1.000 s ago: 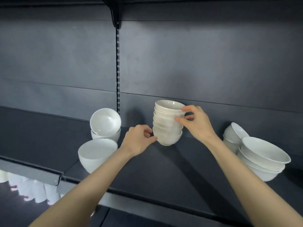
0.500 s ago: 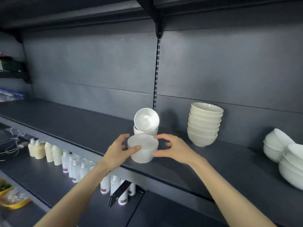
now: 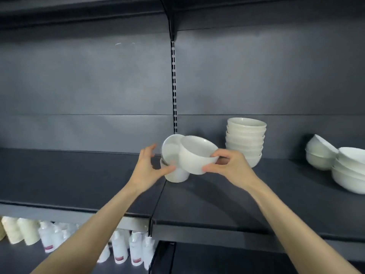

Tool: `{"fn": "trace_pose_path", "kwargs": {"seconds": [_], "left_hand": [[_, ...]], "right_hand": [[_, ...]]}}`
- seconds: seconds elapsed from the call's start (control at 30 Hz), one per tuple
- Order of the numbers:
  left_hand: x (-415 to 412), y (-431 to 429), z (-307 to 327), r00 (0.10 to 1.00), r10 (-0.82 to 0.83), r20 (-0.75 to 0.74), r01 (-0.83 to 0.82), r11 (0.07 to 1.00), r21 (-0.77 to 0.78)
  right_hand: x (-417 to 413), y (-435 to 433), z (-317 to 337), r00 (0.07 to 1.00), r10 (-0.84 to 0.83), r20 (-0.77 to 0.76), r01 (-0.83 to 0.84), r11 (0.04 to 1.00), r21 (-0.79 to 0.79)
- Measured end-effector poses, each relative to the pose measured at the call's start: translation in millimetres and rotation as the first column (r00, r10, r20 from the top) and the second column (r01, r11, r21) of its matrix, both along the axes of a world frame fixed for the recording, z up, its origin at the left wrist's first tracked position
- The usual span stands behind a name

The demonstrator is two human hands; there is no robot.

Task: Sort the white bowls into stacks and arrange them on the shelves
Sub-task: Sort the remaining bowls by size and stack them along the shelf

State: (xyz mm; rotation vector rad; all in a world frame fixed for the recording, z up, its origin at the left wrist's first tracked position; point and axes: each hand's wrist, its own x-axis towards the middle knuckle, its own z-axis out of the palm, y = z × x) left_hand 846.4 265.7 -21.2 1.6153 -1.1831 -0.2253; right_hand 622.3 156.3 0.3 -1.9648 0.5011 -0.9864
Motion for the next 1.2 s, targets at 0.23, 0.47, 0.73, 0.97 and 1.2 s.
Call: {"fn": "trace_pose_path", "kwargs": {"seconds": [0.23,0.47,0.73,0.97,1.2], "left_hand": [[39,-44,14,0.951,-0.298,0.081,0.280,0.942,0.184],[60,-62,29,0.892,-0.446,0.066,0.421,0.876,0.235],[49,-58,22,0.967,-0.247,0.059,0.233,0.957,0.174],[36,-56,4,0.991,-0.116,-0.067,0.122,0.989,0.087],[37,-56,-6,0.959,-0.218,-0.181,0.240,0.964,0.112]], "right_hand": [[36,-12,12,0.994,-0.106,0.032,0.106,0.994,-0.012],[50,-20,11,0.992,-0.121,0.039,0.120,0.992,0.022],[57,-34,20,0.994,-0.105,0.011,0.105,0.994,-0.030],[70,-49,20,0.998,-0.040,-0.055,0.037,0.998,-0.056],[80,-53,22,0.985,0.025,-0.171,-0.044,0.993,-0.111]]}}
